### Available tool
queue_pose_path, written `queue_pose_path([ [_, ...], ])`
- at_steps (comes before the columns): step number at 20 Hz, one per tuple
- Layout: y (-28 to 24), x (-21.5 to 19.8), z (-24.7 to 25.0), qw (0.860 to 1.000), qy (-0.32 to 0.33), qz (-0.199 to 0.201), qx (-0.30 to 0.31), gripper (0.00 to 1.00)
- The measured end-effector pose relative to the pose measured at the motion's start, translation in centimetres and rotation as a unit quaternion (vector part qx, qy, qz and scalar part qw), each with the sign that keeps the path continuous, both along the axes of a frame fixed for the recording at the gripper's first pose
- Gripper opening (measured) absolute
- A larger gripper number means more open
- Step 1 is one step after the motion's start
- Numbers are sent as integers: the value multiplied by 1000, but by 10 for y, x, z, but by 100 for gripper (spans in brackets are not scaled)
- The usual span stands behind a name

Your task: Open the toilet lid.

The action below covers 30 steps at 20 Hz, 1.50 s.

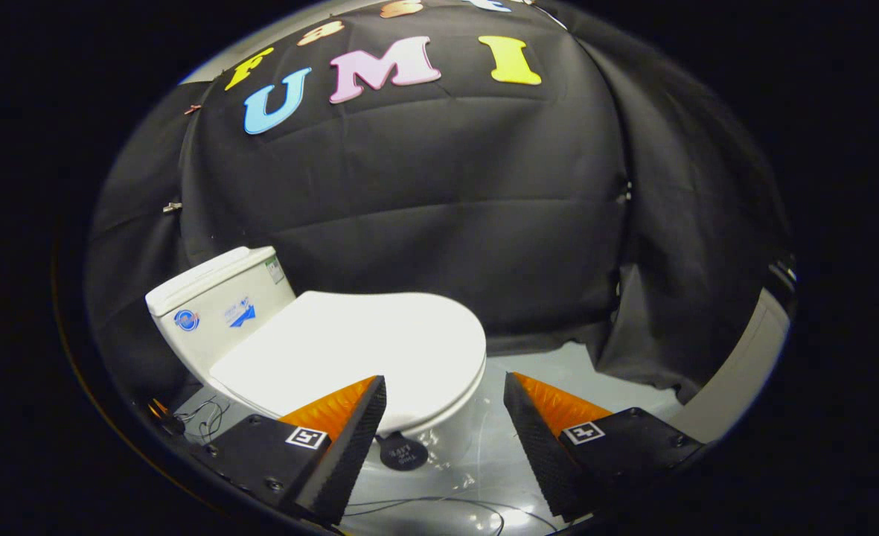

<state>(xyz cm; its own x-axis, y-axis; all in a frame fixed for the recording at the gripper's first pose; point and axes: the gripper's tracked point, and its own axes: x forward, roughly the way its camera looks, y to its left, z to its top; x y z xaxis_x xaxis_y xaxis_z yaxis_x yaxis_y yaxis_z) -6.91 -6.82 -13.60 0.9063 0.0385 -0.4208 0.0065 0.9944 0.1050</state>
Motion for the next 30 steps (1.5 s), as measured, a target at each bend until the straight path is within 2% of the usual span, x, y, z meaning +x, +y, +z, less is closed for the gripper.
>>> queue_pose_path([
  [5,7,-15,-44,994,73,-9,86,98],
  [8,19,-23,-68,973,125,-29,190,95],
  [9,22,-22,-74,964,140,-42,223,92],
  [11,25,-24,-80,938,158,-60,303,73],
  [13,32,-30,-79,899,180,-81,390,70],
  [15,36,-23,-85,867,192,-99,448,56],
  [17,40,-18,-84,843,186,-115,491,41],
  [18,41,-19,-82,835,185,-111,506,34],
  [20,32,-27,-86,838,193,-112,498,21],
  [21,37,-26,-86,829,195,-120,510,16],
  [22,38,-22,-86,829,192,-116,512,10],
  [26,42,-20,-88,831,188,-95,514,9],
  [28,41,-20,-86,826,190,-94,522,8],
  [29,40,-20,-91,828,193,-99,517,8],
  [30,30,-31,-77,823,187,-105,526,8],
])
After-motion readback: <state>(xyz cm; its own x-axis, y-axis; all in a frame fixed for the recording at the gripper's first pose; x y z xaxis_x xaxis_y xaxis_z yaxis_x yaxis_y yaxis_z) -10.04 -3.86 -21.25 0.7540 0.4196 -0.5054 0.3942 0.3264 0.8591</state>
